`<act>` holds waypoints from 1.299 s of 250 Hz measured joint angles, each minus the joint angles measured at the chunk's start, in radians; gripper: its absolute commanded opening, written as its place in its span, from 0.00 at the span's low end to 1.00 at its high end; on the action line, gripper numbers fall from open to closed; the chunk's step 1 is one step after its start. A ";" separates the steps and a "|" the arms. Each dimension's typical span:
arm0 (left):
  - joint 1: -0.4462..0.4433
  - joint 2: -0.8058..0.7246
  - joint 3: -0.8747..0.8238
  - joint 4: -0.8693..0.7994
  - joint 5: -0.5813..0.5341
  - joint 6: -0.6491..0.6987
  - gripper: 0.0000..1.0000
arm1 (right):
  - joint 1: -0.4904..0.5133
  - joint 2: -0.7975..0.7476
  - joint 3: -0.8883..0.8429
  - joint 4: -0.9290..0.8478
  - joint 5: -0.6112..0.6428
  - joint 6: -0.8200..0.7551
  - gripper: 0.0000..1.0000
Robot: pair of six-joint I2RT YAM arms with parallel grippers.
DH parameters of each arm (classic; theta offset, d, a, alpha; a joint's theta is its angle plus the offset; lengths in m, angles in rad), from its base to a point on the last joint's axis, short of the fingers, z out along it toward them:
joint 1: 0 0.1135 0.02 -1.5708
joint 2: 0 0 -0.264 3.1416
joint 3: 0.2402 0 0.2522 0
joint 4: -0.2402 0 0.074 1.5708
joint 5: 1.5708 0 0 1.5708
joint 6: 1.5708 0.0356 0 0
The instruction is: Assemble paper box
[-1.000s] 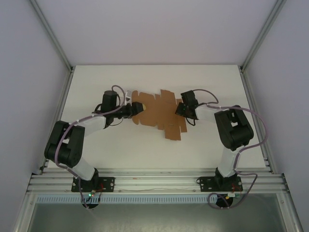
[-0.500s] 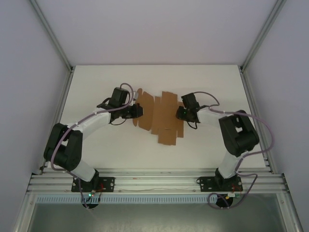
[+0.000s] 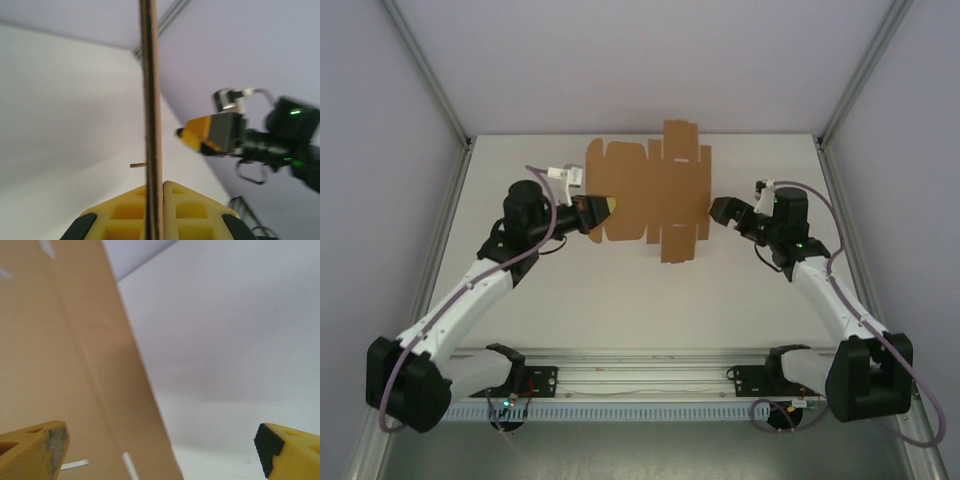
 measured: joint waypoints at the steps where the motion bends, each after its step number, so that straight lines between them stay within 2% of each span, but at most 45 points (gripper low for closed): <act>1: 0.000 -0.003 -0.002 0.005 0.002 -0.003 0.00 | -0.001 -0.002 0.000 0.000 -0.004 0.000 0.96; 19: 0.000 -0.066 -0.039 0.086 0.037 -0.060 0.00 | -0.018 -0.037 0.000 0.010 -0.080 0.000 0.96; 61: 0.000 -0.161 -0.072 0.142 0.054 -0.115 0.00 | -0.035 -0.114 0.001 0.060 -0.198 0.008 0.82; 86: 0.000 -0.168 -0.072 0.151 0.065 -0.130 0.00 | -0.036 -0.133 0.003 0.097 -0.253 0.021 0.71; 103: 0.000 -0.166 -0.073 0.153 0.071 -0.142 0.00 | -0.036 -0.134 0.006 0.128 -0.287 0.040 0.52; 122: 0.000 -0.158 -0.073 0.155 0.073 -0.148 0.00 | -0.036 -0.129 0.014 0.146 -0.318 0.043 0.40; 152: 0.002 -0.155 -0.073 0.157 0.072 -0.148 0.00 | -0.045 -0.117 0.024 0.163 -0.349 0.053 0.30; 168: 0.002 -0.155 -0.073 0.162 0.071 -0.148 0.00 | -0.050 -0.116 0.024 0.178 -0.360 0.059 0.17; 186: 0.002 -0.153 -0.073 0.163 0.068 -0.148 0.00 | -0.050 -0.116 0.025 0.196 -0.386 0.064 0.10; 200: 0.002 -0.145 -0.073 0.163 0.064 -0.148 0.00 | -0.049 -0.116 0.025 0.214 -0.401 0.056 0.00; 229: 0.010 -0.126 -0.073 0.159 0.046 -0.145 0.00 | -0.056 -0.117 0.025 0.221 -0.405 0.039 0.00; 232: 0.010 -0.123 -0.072 0.156 0.041 -0.142 0.06 | -0.057 -0.117 0.025 0.220 -0.404 0.034 0.00; 239: 0.010 -0.119 -0.072 0.146 0.032 -0.137 0.27 | -0.058 -0.119 0.025 0.215 -0.402 0.022 0.00; 248: 0.010 -0.111 -0.072 0.121 0.006 -0.122 0.60 | -0.058 -0.125 0.027 0.194 -0.397 -0.004 0.00; 264: 0.006 -0.094 -0.071 0.055 -0.051 -0.095 0.98 | -0.049 -0.139 0.042 0.122 -0.373 -0.063 0.00; 325: 0.006 -0.047 -0.065 -0.270 -0.423 0.001 1.00 | 0.015 -0.114 0.155 -0.182 -0.124 -0.352 0.00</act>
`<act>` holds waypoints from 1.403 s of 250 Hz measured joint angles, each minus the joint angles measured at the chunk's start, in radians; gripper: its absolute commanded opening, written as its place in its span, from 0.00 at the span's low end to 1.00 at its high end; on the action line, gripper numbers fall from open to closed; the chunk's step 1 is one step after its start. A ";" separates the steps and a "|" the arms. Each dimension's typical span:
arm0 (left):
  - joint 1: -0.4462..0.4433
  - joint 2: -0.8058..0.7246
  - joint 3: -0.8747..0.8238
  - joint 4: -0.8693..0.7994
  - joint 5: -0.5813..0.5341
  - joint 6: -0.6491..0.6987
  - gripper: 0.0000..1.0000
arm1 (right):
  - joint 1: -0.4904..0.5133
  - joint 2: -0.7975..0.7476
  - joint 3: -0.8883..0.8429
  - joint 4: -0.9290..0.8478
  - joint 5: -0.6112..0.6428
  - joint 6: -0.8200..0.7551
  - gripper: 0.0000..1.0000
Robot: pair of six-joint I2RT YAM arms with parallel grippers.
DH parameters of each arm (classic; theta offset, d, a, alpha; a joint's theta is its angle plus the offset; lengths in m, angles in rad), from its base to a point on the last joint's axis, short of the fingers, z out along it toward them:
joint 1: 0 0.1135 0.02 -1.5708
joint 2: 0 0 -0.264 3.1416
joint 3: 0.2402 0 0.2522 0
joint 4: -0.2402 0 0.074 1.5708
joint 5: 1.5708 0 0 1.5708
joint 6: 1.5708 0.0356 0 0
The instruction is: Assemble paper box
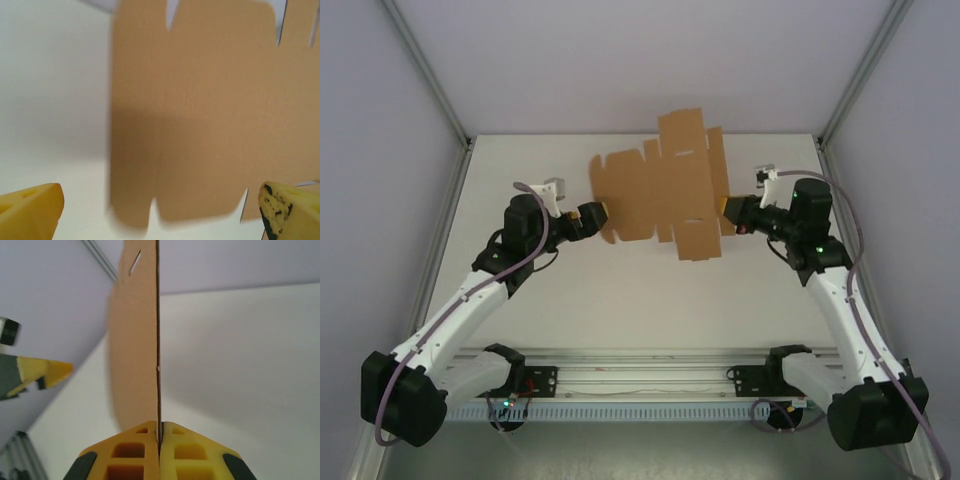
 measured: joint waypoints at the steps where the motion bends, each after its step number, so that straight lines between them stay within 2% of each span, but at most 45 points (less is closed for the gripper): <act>1: 0.000 0.001 0.000 -0.003 -0.006 0.002 1.00 | 0.002 0.003 0.001 -0.003 0.005 -0.005 0.00; 45: 0.000 0.061 0.002 -0.164 -0.192 0.041 1.00 | 0.161 0.191 0.074 -0.167 0.339 -0.181 0.00; 81: 0.000 0.108 0.006 -0.196 -0.199 0.056 1.00 | 0.317 0.343 0.124 -0.206 0.623 -0.378 0.00; 118: 0.000 0.134 0.050 -0.193 -0.140 0.074 1.00 | 0.438 0.396 0.080 -0.040 0.848 -0.723 0.00; 156: 0.000 0.157 0.114 -0.178 -0.098 0.074 1.00 | 0.477 0.497 0.026 0.214 1.010 -1.012 0.00; 192: 0.000 0.264 0.245 -0.167 -0.032 0.066 1.00 | 0.528 0.560 -0.097 0.490 1.056 -1.229 0.00; 236: 0.000 0.445 0.431 -0.136 0.142 0.053 0.99 | 0.576 0.579 -0.112 0.621 1.036 -1.329 0.00; 292: 0.000 0.590 0.531 -0.135 0.280 0.047 0.91 | 0.578 0.579 -0.112 0.700 1.019 -1.368 0.00; 351: -0.006 0.658 0.548 -0.153 0.333 0.048 0.86 | 0.578 0.579 -0.112 0.706 1.011 -1.368 0.00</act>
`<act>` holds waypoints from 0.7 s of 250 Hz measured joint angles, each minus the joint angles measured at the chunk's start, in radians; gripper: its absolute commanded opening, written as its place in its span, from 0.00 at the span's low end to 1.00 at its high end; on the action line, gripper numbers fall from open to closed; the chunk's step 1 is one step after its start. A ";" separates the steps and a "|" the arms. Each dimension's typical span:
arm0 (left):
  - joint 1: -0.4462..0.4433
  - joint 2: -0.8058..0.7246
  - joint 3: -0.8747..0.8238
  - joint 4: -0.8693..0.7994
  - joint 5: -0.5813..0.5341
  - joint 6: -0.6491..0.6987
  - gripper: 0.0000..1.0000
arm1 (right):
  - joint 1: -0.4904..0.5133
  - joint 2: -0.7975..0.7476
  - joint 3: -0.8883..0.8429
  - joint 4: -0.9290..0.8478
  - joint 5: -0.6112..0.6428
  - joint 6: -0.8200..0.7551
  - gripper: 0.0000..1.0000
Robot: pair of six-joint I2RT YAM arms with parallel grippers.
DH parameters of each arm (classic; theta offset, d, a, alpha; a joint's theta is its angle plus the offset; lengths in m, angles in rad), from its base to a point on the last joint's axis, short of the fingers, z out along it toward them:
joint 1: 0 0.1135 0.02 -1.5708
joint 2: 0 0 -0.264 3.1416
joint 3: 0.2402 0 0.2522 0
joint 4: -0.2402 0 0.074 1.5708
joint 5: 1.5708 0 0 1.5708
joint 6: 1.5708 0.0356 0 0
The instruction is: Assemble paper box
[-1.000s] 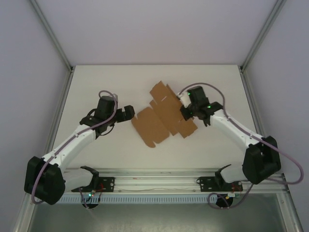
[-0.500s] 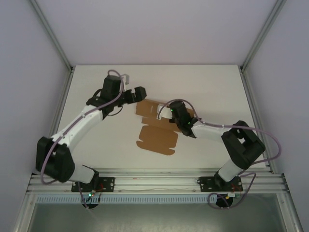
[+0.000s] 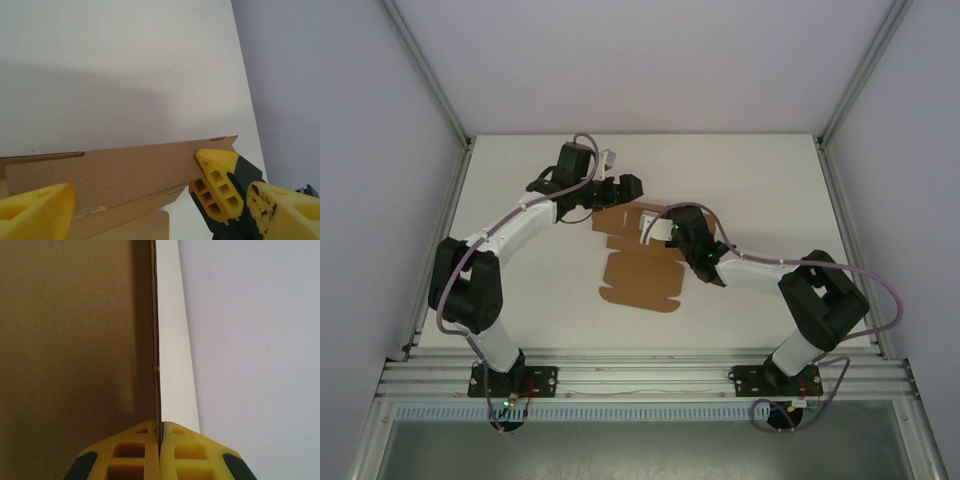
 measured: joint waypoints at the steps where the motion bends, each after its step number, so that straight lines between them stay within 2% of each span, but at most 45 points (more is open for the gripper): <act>1: 0.000 0.003 0.001 -0.002 0.001 0.000 0.86 | 0.000 0.000 0.000 0.000 0.000 0.000 0.00; 93: -0.010 0.029 0.015 -0.048 0.006 0.032 0.81 | 0.000 -0.002 -0.010 0.003 -0.001 0.007 0.00; 142: -0.017 0.032 -0.014 -0.014 0.057 0.006 0.77 | 0.000 -0.011 -0.026 0.015 -0.002 0.016 0.00; 175: -0.024 0.036 -0.011 -0.043 0.020 0.025 0.77 | 0.000 -0.012 -0.030 0.014 -0.008 0.014 0.00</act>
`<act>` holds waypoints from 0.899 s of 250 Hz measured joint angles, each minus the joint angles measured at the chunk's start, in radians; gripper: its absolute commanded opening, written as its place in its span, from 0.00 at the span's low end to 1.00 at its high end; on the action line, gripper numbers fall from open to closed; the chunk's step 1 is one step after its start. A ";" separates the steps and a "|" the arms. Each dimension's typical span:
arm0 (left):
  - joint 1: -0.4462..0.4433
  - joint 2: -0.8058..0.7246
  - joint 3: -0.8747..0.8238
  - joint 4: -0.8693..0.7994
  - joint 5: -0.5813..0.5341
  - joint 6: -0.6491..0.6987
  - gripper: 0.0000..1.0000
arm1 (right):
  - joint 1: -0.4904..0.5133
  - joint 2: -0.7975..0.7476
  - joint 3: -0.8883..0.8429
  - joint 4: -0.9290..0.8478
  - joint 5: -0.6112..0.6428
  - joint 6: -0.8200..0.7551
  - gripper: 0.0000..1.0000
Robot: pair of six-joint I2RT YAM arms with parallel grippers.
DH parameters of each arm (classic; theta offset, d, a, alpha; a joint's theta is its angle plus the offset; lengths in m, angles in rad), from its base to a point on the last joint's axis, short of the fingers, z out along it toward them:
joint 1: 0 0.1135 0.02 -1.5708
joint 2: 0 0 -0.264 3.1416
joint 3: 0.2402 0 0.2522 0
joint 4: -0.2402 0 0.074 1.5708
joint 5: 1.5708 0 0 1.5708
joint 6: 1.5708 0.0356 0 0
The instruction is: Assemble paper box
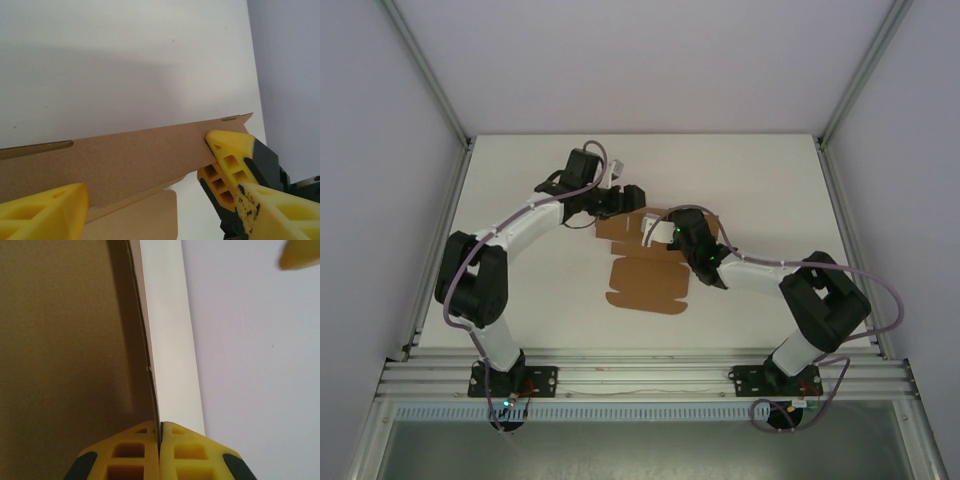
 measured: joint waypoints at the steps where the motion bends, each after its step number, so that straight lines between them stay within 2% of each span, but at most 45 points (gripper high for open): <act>1: 0.000 0.000 0.000 -0.001 -0.002 0.001 0.77 | 0.000 0.000 0.000 0.000 0.000 0.000 0.00; 126: -0.016 0.030 0.145 -0.205 -0.254 0.133 0.77 | 0.000 -0.006 0.000 0.005 -0.019 -0.003 0.00; 161: -0.013 0.048 0.143 -0.204 -0.223 0.130 0.72 | 0.000 -0.010 0.000 0.006 -0.018 -0.003 0.00; 225: -0.006 0.069 0.024 -0.032 0.006 0.024 0.67 | 0.002 -0.010 0.000 0.020 0.004 -0.003 0.00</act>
